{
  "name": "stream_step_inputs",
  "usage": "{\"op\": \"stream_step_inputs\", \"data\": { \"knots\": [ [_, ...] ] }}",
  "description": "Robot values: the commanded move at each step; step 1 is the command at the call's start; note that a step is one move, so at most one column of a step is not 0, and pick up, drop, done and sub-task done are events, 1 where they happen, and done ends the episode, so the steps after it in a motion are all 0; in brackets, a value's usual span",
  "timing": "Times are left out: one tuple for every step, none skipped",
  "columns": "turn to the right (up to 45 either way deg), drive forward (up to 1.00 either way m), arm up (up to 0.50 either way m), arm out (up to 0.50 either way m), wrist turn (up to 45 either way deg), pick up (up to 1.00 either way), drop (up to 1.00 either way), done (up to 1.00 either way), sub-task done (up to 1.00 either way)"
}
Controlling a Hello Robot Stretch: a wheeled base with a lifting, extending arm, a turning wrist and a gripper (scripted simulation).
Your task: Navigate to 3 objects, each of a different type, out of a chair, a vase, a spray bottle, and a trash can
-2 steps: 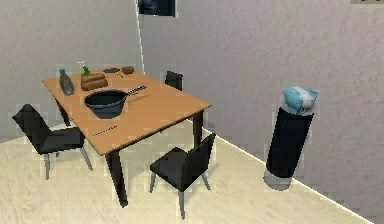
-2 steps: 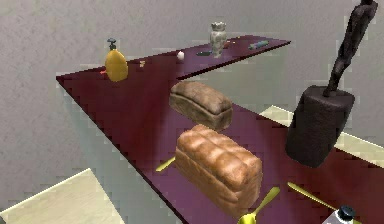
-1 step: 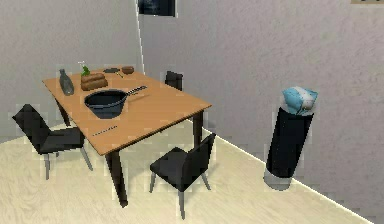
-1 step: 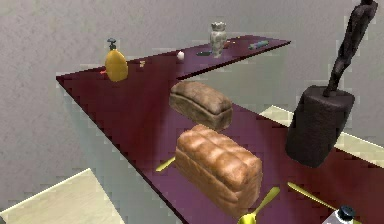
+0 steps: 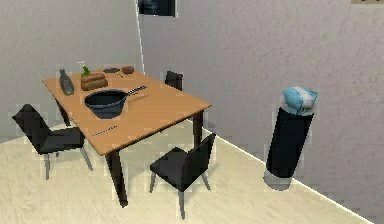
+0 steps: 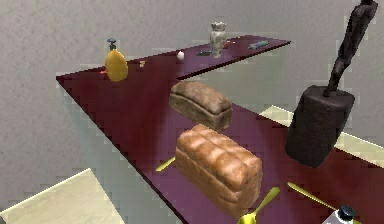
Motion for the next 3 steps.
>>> {"op": "stream_step_inputs", "data": {
  "knots": [
    [45.0, 0.0, 0.0, 0.0, 0.0, 0.0, 0.0, 0.0, 0.0],
    [45.0, 0.0, 0.0, 0.0, 0.0, 0.0, 0.0, 0.0, 0.0],
    [-45.0, 0.0, 0.0, 0.0, 0.0, 0.0, 0.0, 0.0, 0.0]
  ]
}}
